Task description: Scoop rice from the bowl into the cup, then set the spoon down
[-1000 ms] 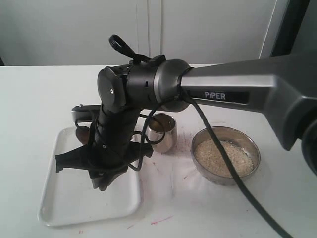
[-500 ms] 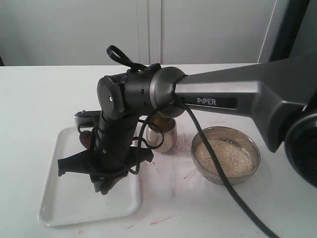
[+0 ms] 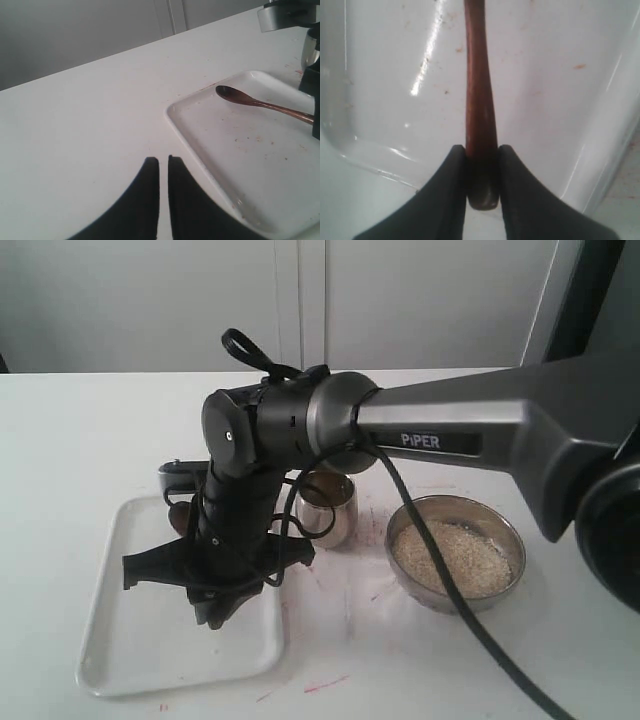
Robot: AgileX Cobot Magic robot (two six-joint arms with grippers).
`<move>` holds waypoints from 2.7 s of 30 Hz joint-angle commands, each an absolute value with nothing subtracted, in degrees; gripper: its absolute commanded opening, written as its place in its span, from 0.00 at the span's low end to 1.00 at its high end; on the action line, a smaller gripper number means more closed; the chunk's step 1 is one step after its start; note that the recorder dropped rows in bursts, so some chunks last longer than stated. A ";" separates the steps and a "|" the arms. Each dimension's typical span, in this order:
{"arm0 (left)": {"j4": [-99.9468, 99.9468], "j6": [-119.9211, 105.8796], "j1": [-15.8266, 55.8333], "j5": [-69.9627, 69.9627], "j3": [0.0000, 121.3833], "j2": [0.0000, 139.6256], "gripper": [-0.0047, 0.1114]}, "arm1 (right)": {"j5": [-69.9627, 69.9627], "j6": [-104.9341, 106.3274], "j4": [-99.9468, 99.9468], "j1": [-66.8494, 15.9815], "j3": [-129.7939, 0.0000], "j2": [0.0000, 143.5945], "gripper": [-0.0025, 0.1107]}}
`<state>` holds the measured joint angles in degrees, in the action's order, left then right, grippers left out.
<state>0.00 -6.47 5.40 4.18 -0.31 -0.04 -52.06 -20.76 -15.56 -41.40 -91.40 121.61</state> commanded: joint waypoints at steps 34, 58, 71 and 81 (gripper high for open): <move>0.00 -6.50 5.31 4.35 0.00 0.00 0.16 | -51.19 -21.02 -16.94 -41.00 -91.89 124.54 0.23; 0.00 -6.50 5.31 4.35 0.00 0.00 0.16 | -44.51 -20.80 -15.93 -41.00 -91.89 112.00 0.38; 0.00 -6.50 5.31 4.35 0.00 0.00 0.16 | -61.06 -21.27 14.00 -41.00 -91.89 80.08 0.10; 0.00 -6.50 5.31 4.35 0.00 0.00 0.16 | -63.35 -21.27 14.13 -41.00 -91.66 59.75 0.07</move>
